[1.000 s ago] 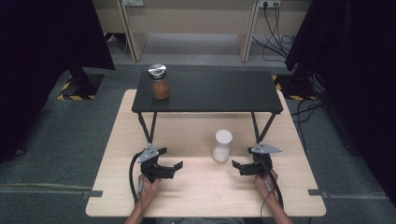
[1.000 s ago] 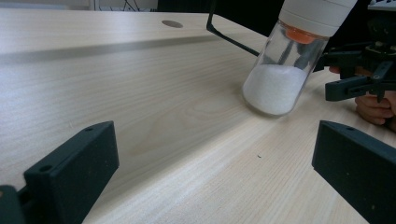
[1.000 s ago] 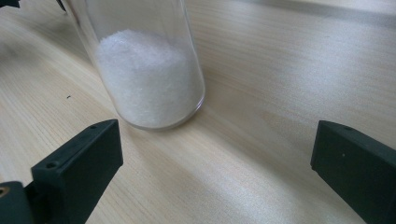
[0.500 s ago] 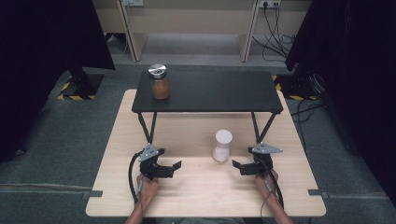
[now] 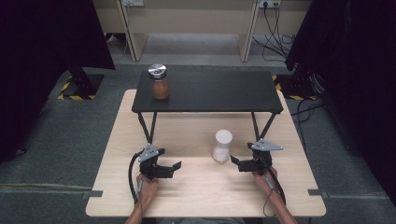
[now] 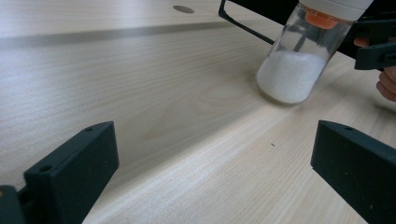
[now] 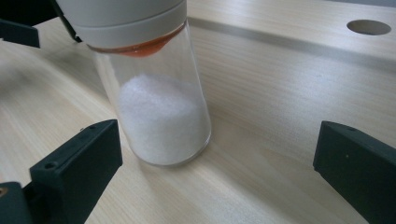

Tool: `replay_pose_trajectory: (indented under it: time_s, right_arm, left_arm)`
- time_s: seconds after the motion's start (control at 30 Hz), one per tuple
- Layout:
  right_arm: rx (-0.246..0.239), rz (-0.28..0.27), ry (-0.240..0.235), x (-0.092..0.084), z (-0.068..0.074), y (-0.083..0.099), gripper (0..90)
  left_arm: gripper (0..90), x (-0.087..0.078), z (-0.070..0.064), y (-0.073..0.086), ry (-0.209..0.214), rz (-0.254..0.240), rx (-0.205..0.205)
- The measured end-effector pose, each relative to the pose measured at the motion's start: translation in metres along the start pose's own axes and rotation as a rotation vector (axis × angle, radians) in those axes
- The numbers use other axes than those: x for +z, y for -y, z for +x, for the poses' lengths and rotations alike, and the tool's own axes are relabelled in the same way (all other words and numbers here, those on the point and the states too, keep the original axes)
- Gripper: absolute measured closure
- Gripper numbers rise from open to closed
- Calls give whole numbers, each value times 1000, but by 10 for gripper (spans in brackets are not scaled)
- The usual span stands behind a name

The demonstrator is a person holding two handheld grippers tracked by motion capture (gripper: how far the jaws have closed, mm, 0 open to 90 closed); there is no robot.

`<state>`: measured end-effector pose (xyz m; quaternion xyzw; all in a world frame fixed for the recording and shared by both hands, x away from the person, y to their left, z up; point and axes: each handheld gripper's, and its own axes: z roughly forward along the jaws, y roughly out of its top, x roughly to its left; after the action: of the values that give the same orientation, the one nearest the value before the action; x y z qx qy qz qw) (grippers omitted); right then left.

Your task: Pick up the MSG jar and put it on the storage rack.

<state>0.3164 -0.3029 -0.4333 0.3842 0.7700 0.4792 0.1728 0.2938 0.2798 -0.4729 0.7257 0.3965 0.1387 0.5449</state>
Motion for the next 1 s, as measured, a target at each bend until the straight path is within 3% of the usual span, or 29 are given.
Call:
replay_pose_trajectory:
  time_s: [0.13, 0.33, 0.4, 0.63, 0.8, 1.0]
  right_arm:
    - [7, -12, 18, 6, 9, 0, 11]
    - [4, -50, -26, 10, 14, 1, 16]
    - [-3, -76, -62, 10, 14, -2, 20]
    - [-37, -73, -89, 19, 21, -18, 32]
    - [-48, -79, -60, 29, 34, -25, 78]
    - [-48, -78, -25, 36, 38, -28, 137]
  left_arm:
    - [1, 0, 0, 0, 2, 1, 1]
    - [1, 1, 0, -1, -1, 8, -2]
    - [1, 1, 0, -1, -1, 10, -1]
    - [1, 1, 0, -1, -1, 12, -1]
    - [1, 1, 0, -2, -2, 13, -1]
    - [1, 1, 0, -2, -2, 15, 0]
